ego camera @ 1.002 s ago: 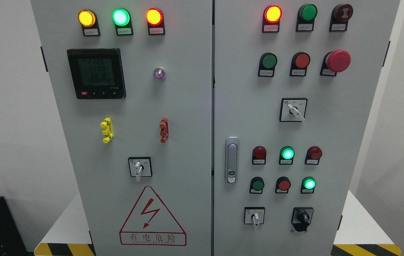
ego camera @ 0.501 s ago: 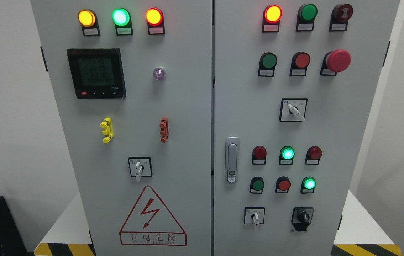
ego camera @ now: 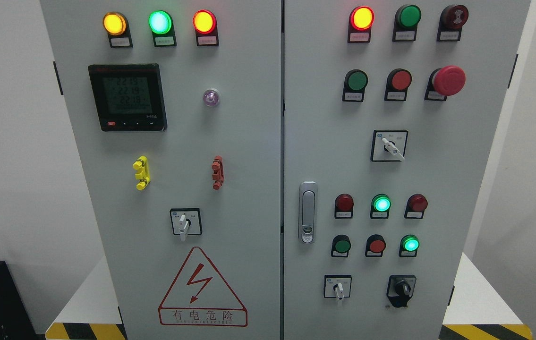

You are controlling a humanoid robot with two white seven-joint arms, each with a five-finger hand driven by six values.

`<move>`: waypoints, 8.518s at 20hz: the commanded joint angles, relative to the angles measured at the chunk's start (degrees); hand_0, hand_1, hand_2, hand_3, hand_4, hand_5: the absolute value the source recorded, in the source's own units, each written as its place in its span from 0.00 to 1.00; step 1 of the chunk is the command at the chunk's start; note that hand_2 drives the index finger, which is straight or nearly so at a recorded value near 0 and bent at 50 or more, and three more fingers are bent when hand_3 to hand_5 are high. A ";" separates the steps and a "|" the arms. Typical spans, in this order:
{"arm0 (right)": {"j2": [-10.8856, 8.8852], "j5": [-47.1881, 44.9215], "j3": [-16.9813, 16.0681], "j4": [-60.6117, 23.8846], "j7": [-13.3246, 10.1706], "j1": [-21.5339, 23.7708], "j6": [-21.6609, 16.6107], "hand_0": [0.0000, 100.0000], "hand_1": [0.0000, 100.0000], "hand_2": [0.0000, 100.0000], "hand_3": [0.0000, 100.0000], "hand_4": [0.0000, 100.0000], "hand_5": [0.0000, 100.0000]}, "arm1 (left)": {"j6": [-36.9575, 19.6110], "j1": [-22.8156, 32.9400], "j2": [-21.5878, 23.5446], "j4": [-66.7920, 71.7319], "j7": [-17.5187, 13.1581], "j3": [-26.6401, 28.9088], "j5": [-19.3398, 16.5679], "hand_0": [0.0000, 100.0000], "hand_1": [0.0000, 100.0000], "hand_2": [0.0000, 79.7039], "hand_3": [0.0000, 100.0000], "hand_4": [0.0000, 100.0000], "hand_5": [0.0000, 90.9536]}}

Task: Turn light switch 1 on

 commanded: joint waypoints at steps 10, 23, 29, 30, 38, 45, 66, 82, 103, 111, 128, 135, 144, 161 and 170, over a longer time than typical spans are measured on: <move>0.00 -0.05 -0.01 0.00 -0.02 0.00 0.00 0.30 0.00 0.00 0.00 0.00 0.00 | 5.01 -7.45 -0.07 -23.18 3.58 -5.12 0.57 0.43 0.67 0.37 0.56 0.64 0.54; 0.00 0.03 -0.01 0.00 -0.02 0.00 0.00 0.30 0.00 0.00 0.00 0.00 0.00 | 17.59 -20.55 -7.18 -24.51 13.95 -17.87 -7.07 0.41 0.73 0.42 0.58 0.65 0.54; 0.00 -0.05 -0.01 0.00 -0.02 0.00 0.00 0.30 0.00 0.00 0.00 0.00 0.00 | 20.84 -23.89 -11.40 -24.33 23.35 -22.97 -7.52 0.42 0.75 0.44 0.58 0.65 0.54; 0.00 0.03 -0.01 0.00 -0.02 0.00 0.00 0.30 0.00 0.00 0.00 0.00 0.00 | 20.93 -23.90 -11.67 -24.33 24.23 -23.15 -7.61 0.42 0.76 0.46 0.58 0.65 0.53; 0.00 -0.05 -0.01 0.00 -0.02 0.00 0.00 0.30 0.00 0.00 0.00 0.00 0.00 | 21.20 -24.69 -12.81 -24.16 26.35 -21.83 -7.43 0.30 0.77 0.52 0.59 0.65 0.52; 0.00 0.03 -0.01 0.00 -0.02 0.00 0.00 0.30 0.00 0.00 0.00 0.00 0.00 | 23.47 -25.04 -13.95 -23.98 27.41 -16.83 -7.26 0.23 0.78 0.55 0.61 0.67 0.54; 0.00 -0.05 -0.01 0.00 -0.02 -0.08 0.00 0.30 0.00 0.00 0.00 0.00 0.00 | 30.69 -32.42 -15.54 -23.89 28.28 -13.04 -10.06 0.22 0.76 0.69 0.73 0.74 0.64; 0.00 0.03 -0.01 0.00 -0.02 0.00 0.00 0.30 0.00 0.00 0.00 0.00 0.00 | 34.20 -37.34 -17.73 -21.87 28.28 -9.44 -10.07 0.22 0.73 0.68 0.72 0.74 0.63; 0.00 0.03 -0.01 0.00 -0.02 0.00 0.00 0.30 0.00 0.00 0.00 0.00 0.00 | 36.67 -41.74 -17.73 -21.34 28.37 -8.38 -12.61 0.24 0.74 0.67 0.69 0.73 0.63; 0.00 -0.05 -0.01 0.00 -0.02 0.00 0.00 0.30 0.00 0.00 0.00 0.00 0.00 | 37.10 -42.70 -17.73 -20.55 28.37 -8.21 -12.62 0.25 0.74 0.66 0.68 0.72 0.63; 0.00 0.03 -0.01 0.00 -0.02 0.00 0.00 0.30 0.00 0.00 0.00 0.00 0.00 | 38.95 -44.02 -17.73 -18.97 28.28 -8.91 -12.62 0.28 0.75 0.66 0.68 0.72 0.63; 0.00 0.03 0.08 0.00 -0.02 0.00 0.00 0.30 0.00 0.00 0.00 0.00 0.00 | 39.21 -44.64 -17.73 -18.62 28.28 -9.17 -12.70 0.28 0.74 0.66 0.68 0.72 0.63; 0.00 0.03 -0.01 0.00 -0.02 0.00 0.00 0.30 0.00 0.00 0.00 0.00 0.00 | 40.01 -45.43 -17.82 -18.62 28.28 -9.44 -12.88 0.28 0.74 0.67 0.68 0.72 0.64; 0.00 0.03 -0.01 0.00 -0.02 0.00 0.00 0.30 0.00 0.00 0.00 0.00 0.00 | 41.50 -46.22 -17.82 -18.62 28.28 -9.70 -14.37 0.28 0.73 0.69 0.68 0.72 0.63; 0.00 0.03 -0.01 0.00 -0.02 0.00 0.00 0.30 0.00 0.00 0.00 0.00 0.00 | 42.20 -46.66 -17.91 -18.62 28.20 -9.70 -15.25 0.29 0.72 0.70 0.69 0.72 0.63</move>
